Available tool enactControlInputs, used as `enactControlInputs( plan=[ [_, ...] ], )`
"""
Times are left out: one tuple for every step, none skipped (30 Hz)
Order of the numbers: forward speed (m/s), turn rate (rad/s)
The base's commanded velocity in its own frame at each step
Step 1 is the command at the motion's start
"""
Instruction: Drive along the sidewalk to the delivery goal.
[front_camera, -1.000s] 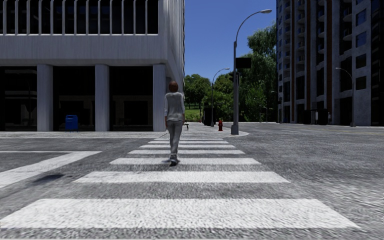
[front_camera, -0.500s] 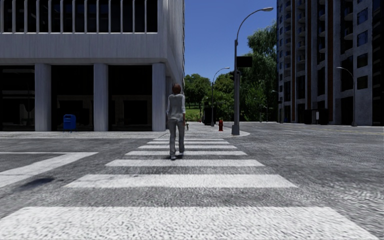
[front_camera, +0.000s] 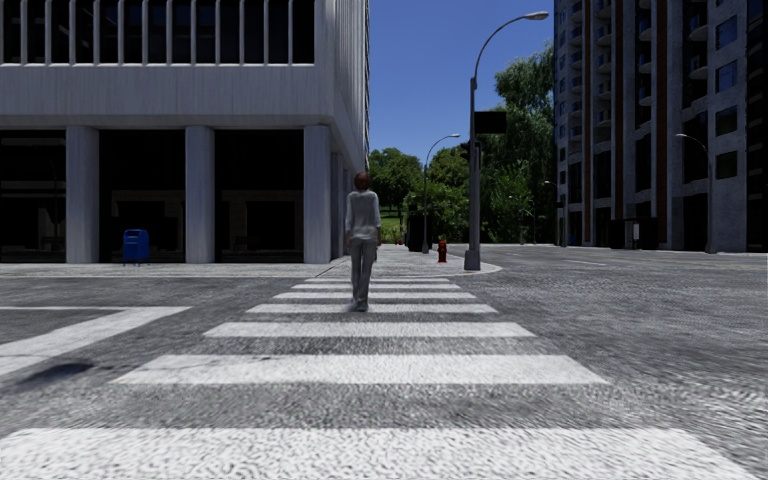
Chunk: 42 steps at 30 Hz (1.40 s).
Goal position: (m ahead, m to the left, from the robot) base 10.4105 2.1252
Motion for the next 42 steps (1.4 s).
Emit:
enactControlInputs(
  plan=[
    [0.22,0.00],
    [0.15,0.00],
    [0.13,0.00],
    [0.10,0.00],
    [0.08,0.00],
    [0.06,0.00],
    [0.06,0.00],
    [0.06,0.00],
    [0.05,0.00],
    [0.05,0.00],
    [0.05,0.00],
    [0.05,0.00],
    [0.05,0.00],
    [0.05,0.00],
    [0.05,0.00],
    [0.05,0.00],
    [0.05,0.00],
    [0.05,0.00],
    [0.06,0.00],
    [0.08,0.00],
    [0.08,0.00],
    [0.09,0.00],
    [0.10,0.00],
    [0.11,0.00],
    [0.11,0.00],
    [0.11,0.00],
    [0.11,0.00],
    [0.11,0.00],
    [0.11,0.00],
    [0.13,0.00],
    [0.14,0.00],
    [0.14,0.00],
    [0.14,0.00],
    [0.16,0.00],
    [0.18,0.00],
    [0.18,0.00],
    [0.18,0.00],
    [0.20,0.00],
    [0.21,0.00],
    [0.22,0.00],
    [0.24,0.00],
    [0.24,0.00]
  ],
)
